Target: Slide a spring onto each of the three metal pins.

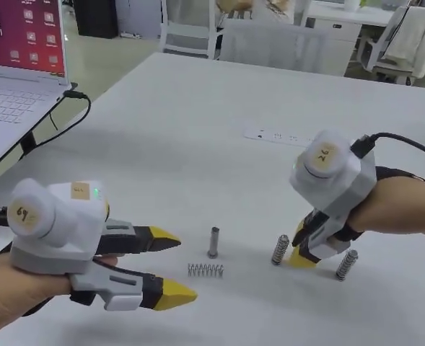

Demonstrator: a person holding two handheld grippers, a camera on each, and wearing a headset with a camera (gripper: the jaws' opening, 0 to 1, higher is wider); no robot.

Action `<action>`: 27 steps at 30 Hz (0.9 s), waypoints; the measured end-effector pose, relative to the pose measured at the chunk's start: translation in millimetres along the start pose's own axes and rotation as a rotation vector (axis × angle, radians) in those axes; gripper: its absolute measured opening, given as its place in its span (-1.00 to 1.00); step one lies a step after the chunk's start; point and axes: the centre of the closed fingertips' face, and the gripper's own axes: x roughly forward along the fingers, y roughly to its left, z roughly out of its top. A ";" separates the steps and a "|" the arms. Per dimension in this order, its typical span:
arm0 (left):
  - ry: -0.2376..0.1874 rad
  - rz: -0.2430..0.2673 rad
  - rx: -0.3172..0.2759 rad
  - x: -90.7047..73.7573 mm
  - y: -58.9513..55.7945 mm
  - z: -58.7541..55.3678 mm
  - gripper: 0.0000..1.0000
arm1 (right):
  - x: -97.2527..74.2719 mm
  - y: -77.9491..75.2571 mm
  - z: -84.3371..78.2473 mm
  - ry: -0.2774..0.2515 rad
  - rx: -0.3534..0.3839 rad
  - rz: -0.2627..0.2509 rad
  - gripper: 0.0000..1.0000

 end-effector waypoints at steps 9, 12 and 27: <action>0.014 -0.015 0.005 2.3 0.9 -1.6 -0.13 | -6.6 12.4 -2.4 -0.036 0.021 -0.005 -0.64; 0.019 -0.019 0.007 3.0 2.1 -2.0 -0.13 | -8.4 16.6 -1.8 -0.049 0.028 -0.006 -0.64; 0.059 -0.034 0.014 5.7 10.6 -7.0 -0.14 | -16.0 36.6 -4.7 -0.092 0.051 -0.018 -0.64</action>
